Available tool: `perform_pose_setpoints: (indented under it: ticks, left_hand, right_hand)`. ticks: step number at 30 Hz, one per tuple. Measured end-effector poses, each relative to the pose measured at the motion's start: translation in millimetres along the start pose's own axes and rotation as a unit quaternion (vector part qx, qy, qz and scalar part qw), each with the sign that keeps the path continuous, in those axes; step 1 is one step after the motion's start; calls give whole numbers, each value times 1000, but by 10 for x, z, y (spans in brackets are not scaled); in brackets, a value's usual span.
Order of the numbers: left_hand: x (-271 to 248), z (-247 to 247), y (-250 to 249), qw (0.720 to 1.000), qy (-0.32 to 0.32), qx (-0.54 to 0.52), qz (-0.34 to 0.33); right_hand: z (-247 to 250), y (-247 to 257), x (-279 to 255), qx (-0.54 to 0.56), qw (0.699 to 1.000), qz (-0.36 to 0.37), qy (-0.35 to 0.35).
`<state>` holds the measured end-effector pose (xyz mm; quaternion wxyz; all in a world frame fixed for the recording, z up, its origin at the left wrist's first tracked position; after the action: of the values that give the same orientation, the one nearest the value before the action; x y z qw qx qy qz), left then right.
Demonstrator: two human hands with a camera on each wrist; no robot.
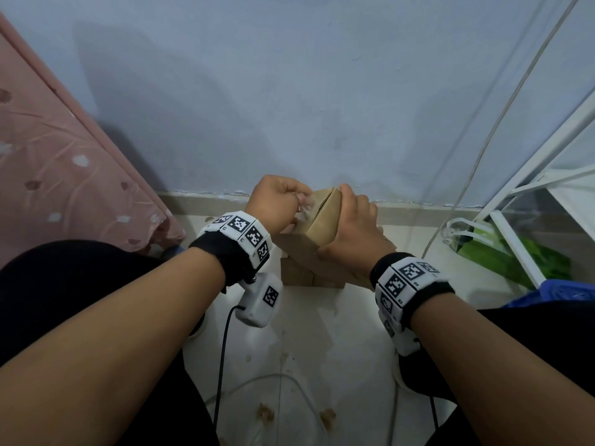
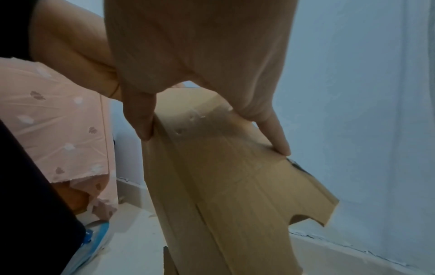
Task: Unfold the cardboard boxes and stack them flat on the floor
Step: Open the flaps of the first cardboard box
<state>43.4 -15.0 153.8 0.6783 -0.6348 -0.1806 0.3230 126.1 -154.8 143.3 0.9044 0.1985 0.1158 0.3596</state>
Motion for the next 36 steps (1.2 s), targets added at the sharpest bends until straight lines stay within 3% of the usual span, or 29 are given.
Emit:
perform_pose_setpoints:
  ticks: [10,17,24,27,30,34,36]
  left_hand:
    - [1,192,44,984,-69,-146,79]
    - [-19,221,243,924,-79,-339,158]
    - [-73,257,169,922,-103,-339,158]
    - [-20,235,185,947,-62,-260,179]
    - [95,188,195,991,-6,-24,131]
    - [53,-16,265,977,104,139,121]
    - [47,-18,253,966,110,209,103]
  right_hand:
    - [-28,-62,42,72,997,14,9]
    - [-21,-116,45,121,992,26,6]
    - [-81,-124,51,106,993,44,19]
    - [-113,-149,63,97,994,42,27]
    - [-107,-142,77,73,996,53,19]
    - [-73,-168,96,39,997,71,13]
    - [-62,-197,91,37,997,68,12]
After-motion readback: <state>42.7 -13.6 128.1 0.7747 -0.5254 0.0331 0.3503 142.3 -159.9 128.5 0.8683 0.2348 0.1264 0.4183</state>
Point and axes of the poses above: each hand's wrist, its own x-axis towards the middle knuckle, its own z-axis out of the back of the hand, y = z × x, the point moved 9 cm from there along x, towards the middle knuckle, and after that the axes turned 4 degrees about -x, right-handed, at the moved point
